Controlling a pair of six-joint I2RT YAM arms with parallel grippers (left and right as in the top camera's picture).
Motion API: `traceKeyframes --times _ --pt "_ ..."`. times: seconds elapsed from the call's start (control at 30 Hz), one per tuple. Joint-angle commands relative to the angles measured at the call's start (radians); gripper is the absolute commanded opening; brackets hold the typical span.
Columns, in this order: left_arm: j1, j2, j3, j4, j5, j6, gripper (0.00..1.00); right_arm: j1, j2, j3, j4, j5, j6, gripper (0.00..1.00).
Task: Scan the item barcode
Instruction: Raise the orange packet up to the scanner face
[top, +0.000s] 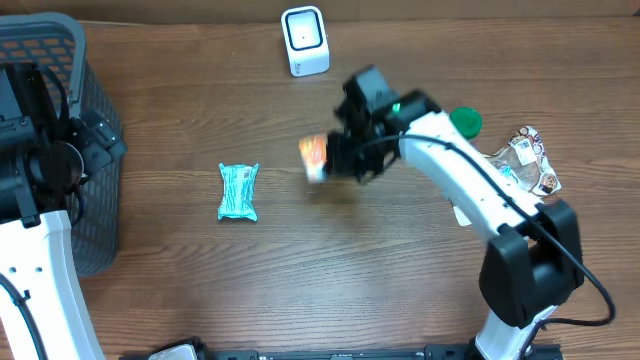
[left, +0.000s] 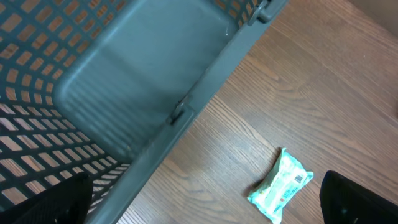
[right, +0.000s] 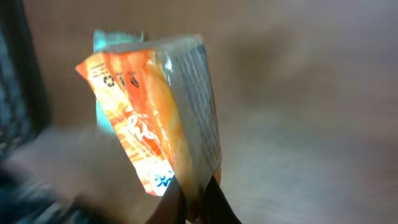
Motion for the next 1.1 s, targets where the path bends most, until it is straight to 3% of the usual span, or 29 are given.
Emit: traceKeyframes --times 0.0,0.07,0.23,0.5,0.63,0.83,1.07 --pt "0.004 0.003 0.014 0.001 -0.014 -0.003 1.0 0.018 -0.029 0.181 0.002 0.427 -0.037 0.04" --pt "0.004 0.003 0.014 0.002 -0.014 -0.003 0.99 0.025 -0.029 0.24 0.066 0.558 -0.104 0.04" --pt "0.004 0.003 0.014 0.001 -0.014 -0.003 1.0 0.045 0.006 0.242 0.409 0.795 -0.314 0.04" --pt "0.004 0.003 0.014 0.001 -0.014 -0.003 1.0 0.044 0.224 0.241 0.904 0.907 -0.787 0.04" --pt "0.004 0.003 0.014 0.001 -0.014 -0.003 1.0 0.044 0.341 0.242 1.08 0.906 -0.945 0.04" --pt "0.004 0.003 0.014 0.001 -0.014 -0.003 0.99 0.045 0.478 0.242 1.215 0.906 -1.077 0.04" --pt "0.004 0.003 0.014 0.002 -0.014 -0.003 1.0 0.045 0.56 0.241 1.247 0.895 -1.21 0.04"
